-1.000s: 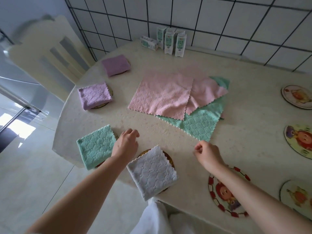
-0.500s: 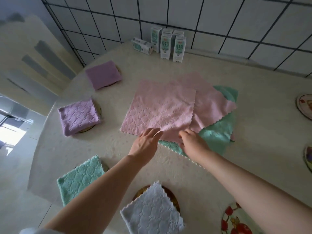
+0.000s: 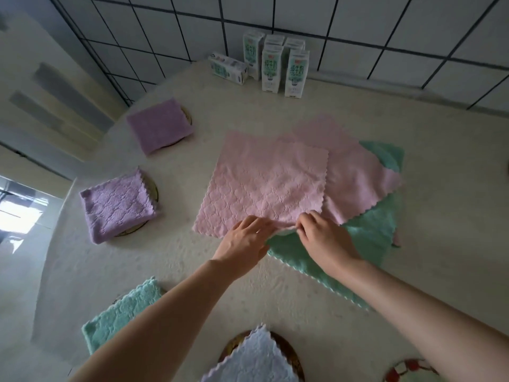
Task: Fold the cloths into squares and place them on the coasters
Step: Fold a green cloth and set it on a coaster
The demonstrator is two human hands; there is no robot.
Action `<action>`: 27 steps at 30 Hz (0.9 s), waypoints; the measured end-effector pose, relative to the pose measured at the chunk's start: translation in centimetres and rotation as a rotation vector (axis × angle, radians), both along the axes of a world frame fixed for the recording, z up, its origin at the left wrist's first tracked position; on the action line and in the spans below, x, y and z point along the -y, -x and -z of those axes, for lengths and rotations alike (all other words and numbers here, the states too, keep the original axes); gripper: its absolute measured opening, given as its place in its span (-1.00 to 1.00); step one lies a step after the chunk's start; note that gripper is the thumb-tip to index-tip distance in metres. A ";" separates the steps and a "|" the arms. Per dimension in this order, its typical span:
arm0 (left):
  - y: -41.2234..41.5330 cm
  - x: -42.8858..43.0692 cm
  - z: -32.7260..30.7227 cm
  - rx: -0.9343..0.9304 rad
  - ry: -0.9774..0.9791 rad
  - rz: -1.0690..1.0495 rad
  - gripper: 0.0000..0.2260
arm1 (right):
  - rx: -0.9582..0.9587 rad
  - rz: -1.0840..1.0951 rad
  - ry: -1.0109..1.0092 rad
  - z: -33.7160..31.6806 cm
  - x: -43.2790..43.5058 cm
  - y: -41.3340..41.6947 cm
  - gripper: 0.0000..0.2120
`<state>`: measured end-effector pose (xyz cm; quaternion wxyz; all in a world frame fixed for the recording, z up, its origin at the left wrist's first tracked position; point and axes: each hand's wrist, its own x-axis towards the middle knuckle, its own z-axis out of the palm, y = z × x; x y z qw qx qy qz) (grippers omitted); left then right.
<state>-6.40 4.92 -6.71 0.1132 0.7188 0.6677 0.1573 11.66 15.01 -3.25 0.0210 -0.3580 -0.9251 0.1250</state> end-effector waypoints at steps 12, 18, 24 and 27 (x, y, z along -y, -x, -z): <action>8.9 -0.4 -3.0 0.153 -0.005 -0.480 -0.78 | -0.400 0.398 0.525 -4.3 -4.8 1.3 -0.94; 10.0 -2.8 -6.0 0.426 0.021 -0.731 -0.74 | -0.459 0.450 0.389 -6.2 -6.7 2.8 -0.82; 8.9 -6.2 -11.0 0.373 -0.119 -0.775 -0.72 | -0.361 0.313 0.122 -10.0 -9.5 3.4 -0.86; 8.1 -7.3 -13.9 0.369 -0.198 -0.762 -0.69 | -0.436 0.308 0.018 -12.3 -11.1 3.0 -0.95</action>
